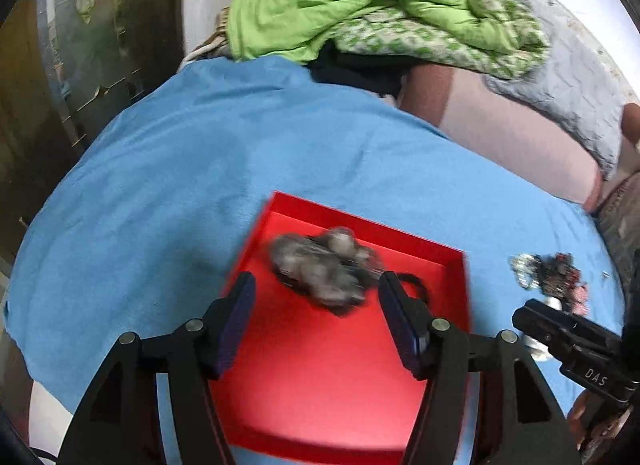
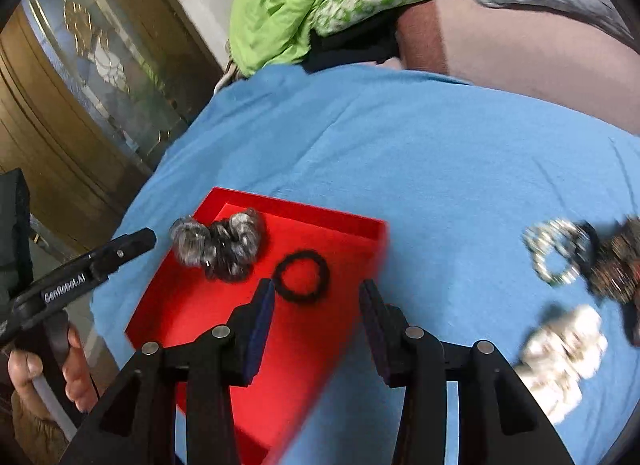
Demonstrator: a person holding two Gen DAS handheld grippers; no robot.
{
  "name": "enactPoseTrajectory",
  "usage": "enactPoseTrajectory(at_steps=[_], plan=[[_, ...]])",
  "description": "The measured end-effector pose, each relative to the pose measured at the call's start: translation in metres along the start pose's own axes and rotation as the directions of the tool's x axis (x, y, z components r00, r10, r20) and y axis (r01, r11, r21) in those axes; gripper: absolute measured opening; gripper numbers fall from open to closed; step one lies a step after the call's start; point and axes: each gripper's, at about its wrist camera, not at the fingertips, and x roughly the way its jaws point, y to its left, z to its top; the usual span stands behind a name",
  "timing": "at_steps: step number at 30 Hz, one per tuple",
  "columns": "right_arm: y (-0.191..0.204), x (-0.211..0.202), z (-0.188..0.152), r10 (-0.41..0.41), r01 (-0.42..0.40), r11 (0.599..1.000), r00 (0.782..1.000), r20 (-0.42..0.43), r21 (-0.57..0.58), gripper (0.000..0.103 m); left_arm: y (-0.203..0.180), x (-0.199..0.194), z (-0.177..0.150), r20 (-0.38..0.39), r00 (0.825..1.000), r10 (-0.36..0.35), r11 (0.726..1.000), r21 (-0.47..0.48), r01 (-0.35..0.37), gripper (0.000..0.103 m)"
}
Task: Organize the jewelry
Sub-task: 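Move both grippers back to the remaining accessories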
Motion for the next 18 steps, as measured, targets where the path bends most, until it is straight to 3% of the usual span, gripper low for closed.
enactPoseTrajectory(at_steps=[9, 18], plan=[[-0.097, -0.077, -0.068, -0.133, 0.128, 0.983, 0.991, 0.027, 0.134, 0.051, -0.112, -0.002, -0.035, -0.069, 0.99, -0.121, 0.977, 0.169, 0.131, 0.062], [-0.196, -0.124, -0.103, -0.273, 0.252, 0.922, 0.961, 0.032, 0.295, 0.051, -0.213, 0.032, -0.072, -0.202, 0.96, -0.196, 0.932, 0.266, 0.246, 0.062]])
